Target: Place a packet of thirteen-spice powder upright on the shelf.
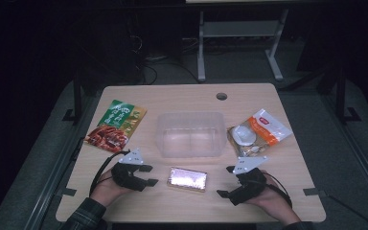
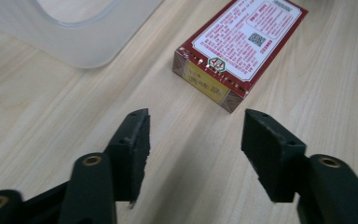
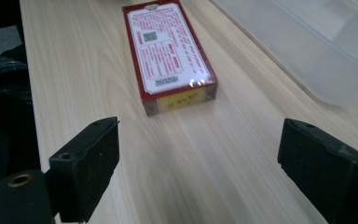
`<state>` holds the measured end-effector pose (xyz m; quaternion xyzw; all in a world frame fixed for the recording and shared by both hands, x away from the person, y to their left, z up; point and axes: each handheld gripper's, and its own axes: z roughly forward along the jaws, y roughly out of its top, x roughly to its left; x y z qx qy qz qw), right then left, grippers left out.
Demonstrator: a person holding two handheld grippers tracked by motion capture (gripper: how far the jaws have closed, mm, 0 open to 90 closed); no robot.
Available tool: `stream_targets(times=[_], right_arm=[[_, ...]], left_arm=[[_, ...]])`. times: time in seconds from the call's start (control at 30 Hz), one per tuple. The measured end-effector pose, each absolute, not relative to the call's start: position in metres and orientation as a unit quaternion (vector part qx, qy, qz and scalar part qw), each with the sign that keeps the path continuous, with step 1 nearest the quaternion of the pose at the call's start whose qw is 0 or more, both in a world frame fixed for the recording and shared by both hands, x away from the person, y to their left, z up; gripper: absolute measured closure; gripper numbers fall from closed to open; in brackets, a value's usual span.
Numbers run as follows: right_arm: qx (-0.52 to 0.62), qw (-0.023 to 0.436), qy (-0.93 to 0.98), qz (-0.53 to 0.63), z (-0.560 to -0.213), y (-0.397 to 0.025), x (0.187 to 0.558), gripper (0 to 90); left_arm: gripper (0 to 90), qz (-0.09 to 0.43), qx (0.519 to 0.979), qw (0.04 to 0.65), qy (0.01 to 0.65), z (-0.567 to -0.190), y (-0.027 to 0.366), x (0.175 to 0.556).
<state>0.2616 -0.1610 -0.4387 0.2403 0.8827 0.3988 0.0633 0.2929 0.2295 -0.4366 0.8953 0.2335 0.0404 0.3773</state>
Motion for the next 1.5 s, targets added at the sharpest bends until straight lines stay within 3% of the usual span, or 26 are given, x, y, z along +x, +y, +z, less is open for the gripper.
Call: stream_targets(times=[0.2,1.0,1.5], right_arm=[[0.212,0.056,0.888,0.403,-0.437,-0.139,0.269,13.3],[0.131,0.043,0.924,0.356,-0.452,-0.075,0.302,16.2],[0.104,0.043,0.938,0.327,-0.465,-0.074,0.303,30.6]], left_arm=[[32.6,0.058,0.891,0.384,0.236,-0.432,0.237,0.288],[30.5,0.091,0.874,0.385,0.282,-0.438,0.273,0.268],[30.4,0.087,0.874,0.388,0.278,-0.440,0.271,0.270]])
